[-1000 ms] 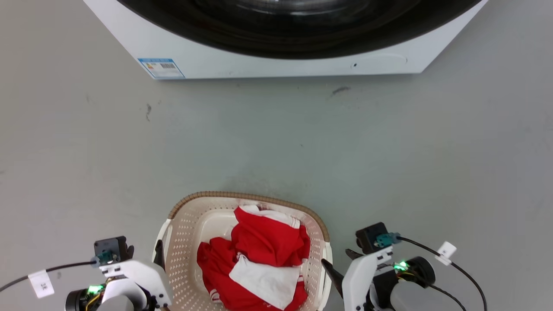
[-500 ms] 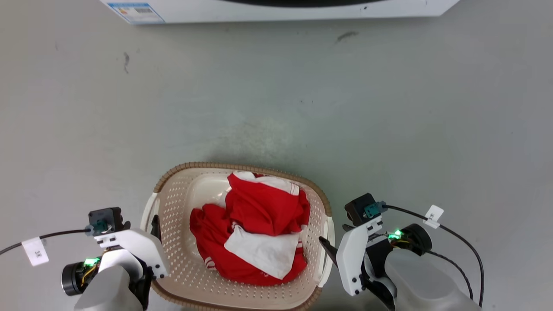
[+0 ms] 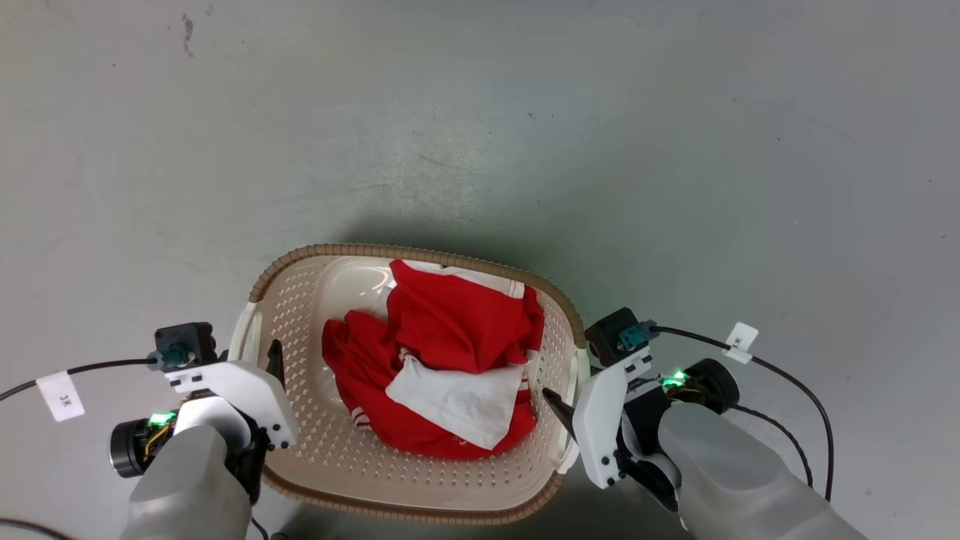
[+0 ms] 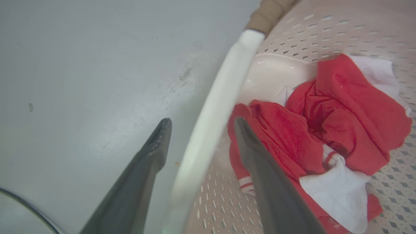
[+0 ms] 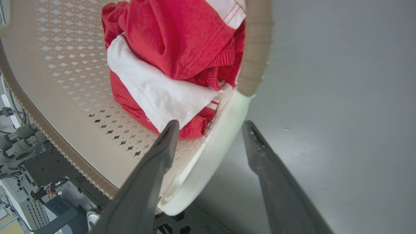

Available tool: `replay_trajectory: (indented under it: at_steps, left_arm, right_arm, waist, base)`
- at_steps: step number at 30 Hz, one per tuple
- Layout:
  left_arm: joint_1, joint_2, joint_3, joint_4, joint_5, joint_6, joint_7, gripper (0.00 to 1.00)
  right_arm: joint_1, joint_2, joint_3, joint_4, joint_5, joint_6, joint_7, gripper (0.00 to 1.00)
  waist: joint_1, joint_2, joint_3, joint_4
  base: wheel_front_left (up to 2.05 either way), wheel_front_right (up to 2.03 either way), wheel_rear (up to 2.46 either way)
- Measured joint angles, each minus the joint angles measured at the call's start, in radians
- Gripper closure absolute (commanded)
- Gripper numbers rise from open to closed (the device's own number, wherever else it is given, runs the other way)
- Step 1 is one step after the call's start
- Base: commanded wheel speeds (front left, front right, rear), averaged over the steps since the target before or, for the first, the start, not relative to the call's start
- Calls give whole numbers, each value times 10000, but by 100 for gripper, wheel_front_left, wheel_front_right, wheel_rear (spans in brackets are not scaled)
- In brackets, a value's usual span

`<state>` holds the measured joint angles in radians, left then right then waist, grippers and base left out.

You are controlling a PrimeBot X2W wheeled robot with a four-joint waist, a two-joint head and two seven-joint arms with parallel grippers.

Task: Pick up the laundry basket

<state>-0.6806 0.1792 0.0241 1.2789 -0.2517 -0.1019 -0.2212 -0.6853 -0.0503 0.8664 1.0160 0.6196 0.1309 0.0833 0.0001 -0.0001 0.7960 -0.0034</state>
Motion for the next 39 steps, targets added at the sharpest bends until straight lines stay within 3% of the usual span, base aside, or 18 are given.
replay_trajectory:
  at_steps: [4, 5, 6, 7, 8, 17, 27, 39]
  left_arm:
    - [-13, -92, -36, 38, -81, -38, 144, 1]
    - [-18, -113, -46, 48, -102, -52, 169, 7]
    - [-22, -134, -48, 54, -155, -65, 196, 39]
    - [-32, -150, -56, 58, -180, -96, 261, 61]
    - [-48, -169, -58, 59, -205, -100, 265, 100]
    - [-12, -151, -82, 109, -529, -217, 510, 100]
    - [143, -272, -224, 121, -836, -268, 890, 100]
    - [114, -656, -1346, 138, -1193, -255, 2543, 100]
  right_arm:
    - [-76, 0, 236, -12, 351, 0, 161, 0]
    - [-116, 0, 307, -12, 474, 0, 280, 4]
    - [-128, 2, 374, -13, 594, 0, 384, 51]
    - [-128, 2, 420, -15, 723, 0, 437, 76]
    - [-145, 0, 500, -21, 849, 0, 545, 100]
    - [-355, -153, 1011, 128, 1542, -96, 694, 100]
    - [-497, -213, 1266, 385, 2431, -105, 508, 100]
    - [-882, -295, 1538, 1126, 3588, -107, 1923, 100]
  waist:
    - [0, 0, 125, 60]
    - [0, 0, 153, 73]
    - [0, 0, 180, 84]
    - [0, 0, 205, 93]
    - [0, 0, 229, 102]
    - [-1, 0, 138, 88]
    - [-1, 0, -666, 6]
    - [-1, 1, -2360, -146]
  base:
    - [0, 0, 0]
    - [0, 0, 0]
    - [0, 0, 0]
    - [0, 0, 0]
    - [0, 0, 0]
    - [0, 0, 0]
    - [0, 0, 0]
    - [0, 0, 0]
